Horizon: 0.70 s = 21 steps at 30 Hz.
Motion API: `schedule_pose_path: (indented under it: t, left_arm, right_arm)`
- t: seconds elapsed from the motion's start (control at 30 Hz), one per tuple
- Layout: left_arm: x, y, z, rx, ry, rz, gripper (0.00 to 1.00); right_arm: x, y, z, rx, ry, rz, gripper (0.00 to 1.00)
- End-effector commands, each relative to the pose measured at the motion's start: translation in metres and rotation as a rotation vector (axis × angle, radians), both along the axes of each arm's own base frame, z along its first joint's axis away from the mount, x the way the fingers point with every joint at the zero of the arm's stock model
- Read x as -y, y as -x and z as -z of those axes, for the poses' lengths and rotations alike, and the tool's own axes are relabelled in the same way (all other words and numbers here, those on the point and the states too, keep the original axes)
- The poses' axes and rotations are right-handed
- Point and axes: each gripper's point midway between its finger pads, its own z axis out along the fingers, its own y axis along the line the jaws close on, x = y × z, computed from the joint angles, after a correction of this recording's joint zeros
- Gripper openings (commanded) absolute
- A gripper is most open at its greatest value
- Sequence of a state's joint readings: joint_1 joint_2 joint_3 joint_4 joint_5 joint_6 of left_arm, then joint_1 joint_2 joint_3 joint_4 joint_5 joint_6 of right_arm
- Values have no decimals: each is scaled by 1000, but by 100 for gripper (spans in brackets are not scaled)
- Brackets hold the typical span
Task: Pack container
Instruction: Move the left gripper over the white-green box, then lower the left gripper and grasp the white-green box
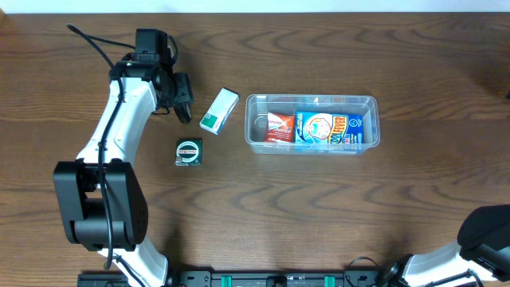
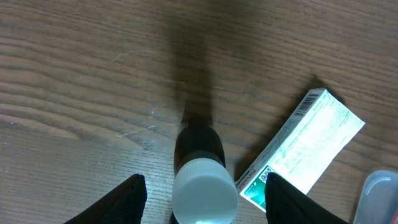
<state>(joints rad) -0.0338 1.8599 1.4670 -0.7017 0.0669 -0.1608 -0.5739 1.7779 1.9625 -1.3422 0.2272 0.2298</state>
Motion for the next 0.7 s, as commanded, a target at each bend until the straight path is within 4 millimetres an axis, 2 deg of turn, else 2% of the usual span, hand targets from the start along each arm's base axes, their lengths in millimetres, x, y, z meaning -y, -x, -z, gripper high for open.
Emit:
schedule_pose_path:
  t: [0.0,0.27,0.37,0.43,0.5,0.67]
  left_arm:
    - [-3,-2,3,-6,-13,-13,62]
    - [-3,-2,3,-6,-14,-13,62]
    - [-15,-3,-1,7,-78,-30,62]
    - [-25,-3,-15,34,-152,-14,62]
    - [-27,-2,-35,76,-193,19,62]
    - [-8,5,-92,213,-221,120,62]
  right_arm:
    - [3,3,-5,6,12,4,99]
    - [3,3,-5,6,12,4,99]
    - [3,3,-5,6,12,4,99]
    - [3,3,-5,6,12,4,99]
    - [3,3,-5,6,12,4,99]
    - [3,3,-5,6,12,4,99]
